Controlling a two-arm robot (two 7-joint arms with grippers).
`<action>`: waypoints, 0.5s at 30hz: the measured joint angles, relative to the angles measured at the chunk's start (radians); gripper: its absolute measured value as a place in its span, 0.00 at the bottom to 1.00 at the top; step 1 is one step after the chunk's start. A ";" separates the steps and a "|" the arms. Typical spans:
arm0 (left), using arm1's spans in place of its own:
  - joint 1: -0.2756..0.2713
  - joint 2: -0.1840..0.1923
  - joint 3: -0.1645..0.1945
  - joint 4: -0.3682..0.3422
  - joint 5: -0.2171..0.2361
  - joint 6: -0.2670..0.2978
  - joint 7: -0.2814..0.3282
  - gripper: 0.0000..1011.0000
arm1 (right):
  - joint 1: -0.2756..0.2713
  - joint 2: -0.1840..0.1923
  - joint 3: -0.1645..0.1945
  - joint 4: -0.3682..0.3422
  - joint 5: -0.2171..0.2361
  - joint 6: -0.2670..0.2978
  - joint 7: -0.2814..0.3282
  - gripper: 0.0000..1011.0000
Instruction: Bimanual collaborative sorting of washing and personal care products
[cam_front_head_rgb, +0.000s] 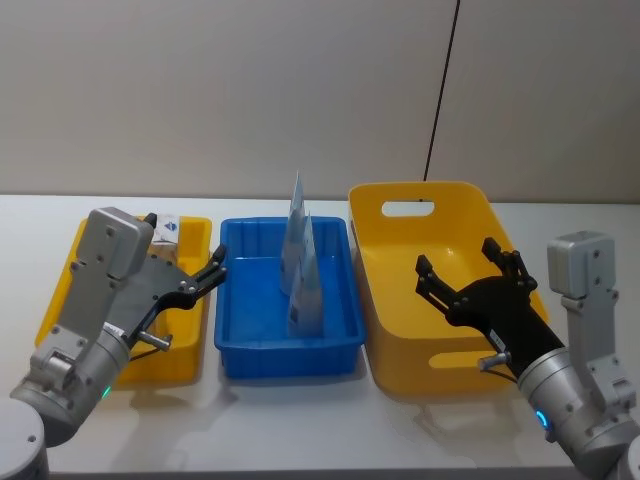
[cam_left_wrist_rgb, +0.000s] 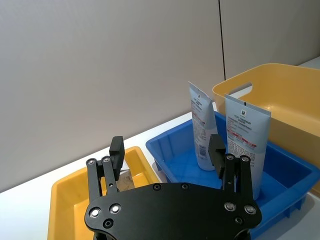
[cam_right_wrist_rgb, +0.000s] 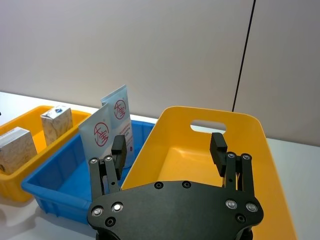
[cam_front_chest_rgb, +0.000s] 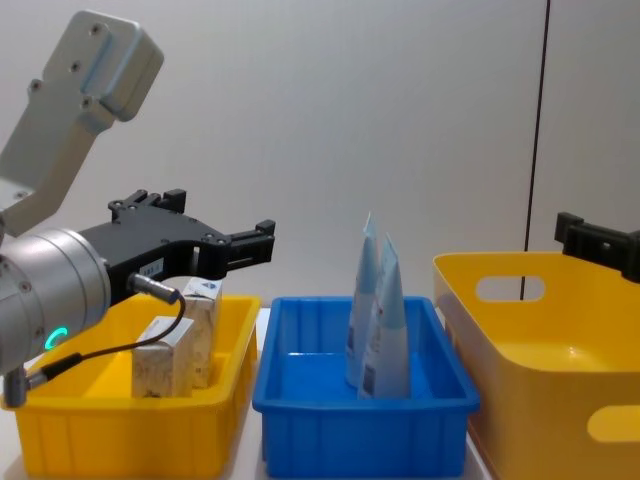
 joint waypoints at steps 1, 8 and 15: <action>0.000 0.000 0.000 0.000 0.000 0.000 0.000 0.99 | 0.000 0.000 0.000 0.000 0.000 0.000 0.000 0.99; 0.000 0.000 0.000 0.000 0.000 0.000 0.000 0.99 | 0.000 0.000 0.000 0.000 0.000 0.000 0.000 0.99; 0.000 0.000 0.000 0.000 0.000 0.000 0.000 0.99 | 0.000 0.000 0.000 0.000 0.000 0.000 0.000 0.99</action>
